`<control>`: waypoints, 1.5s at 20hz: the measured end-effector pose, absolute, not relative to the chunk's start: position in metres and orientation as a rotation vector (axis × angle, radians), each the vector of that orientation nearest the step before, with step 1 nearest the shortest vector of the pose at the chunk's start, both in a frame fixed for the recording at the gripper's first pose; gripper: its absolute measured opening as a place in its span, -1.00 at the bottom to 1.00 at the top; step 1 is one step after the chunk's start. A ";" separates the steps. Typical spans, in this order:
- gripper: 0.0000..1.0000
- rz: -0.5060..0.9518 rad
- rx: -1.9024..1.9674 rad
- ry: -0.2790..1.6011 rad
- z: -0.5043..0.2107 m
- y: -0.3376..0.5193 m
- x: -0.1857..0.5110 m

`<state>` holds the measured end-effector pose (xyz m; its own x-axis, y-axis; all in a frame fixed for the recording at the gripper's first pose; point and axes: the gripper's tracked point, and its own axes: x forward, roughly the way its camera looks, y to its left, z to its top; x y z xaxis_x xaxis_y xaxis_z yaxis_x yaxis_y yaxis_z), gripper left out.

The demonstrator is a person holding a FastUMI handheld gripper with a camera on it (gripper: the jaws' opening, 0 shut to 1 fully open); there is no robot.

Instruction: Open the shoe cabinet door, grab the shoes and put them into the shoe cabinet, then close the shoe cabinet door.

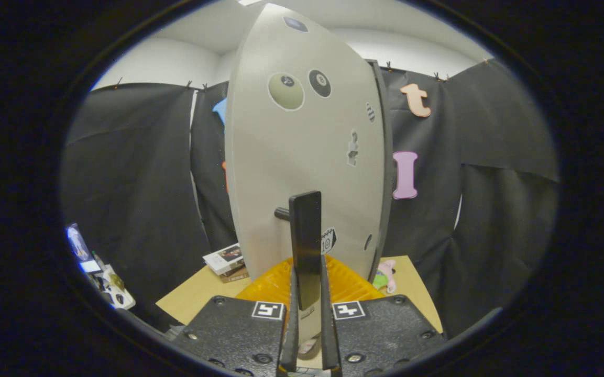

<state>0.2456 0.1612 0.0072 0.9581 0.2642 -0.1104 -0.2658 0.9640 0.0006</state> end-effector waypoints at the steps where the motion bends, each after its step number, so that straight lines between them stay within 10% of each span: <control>1: -0.61 0.253 -0.024 0.106 0.006 0.154 0.244; 11: -0.91 0.145 -0.027 0.127 0.008 0.100 0.240; 30: -0.86 0.097 -0.005 0.126 0.008 0.078 0.231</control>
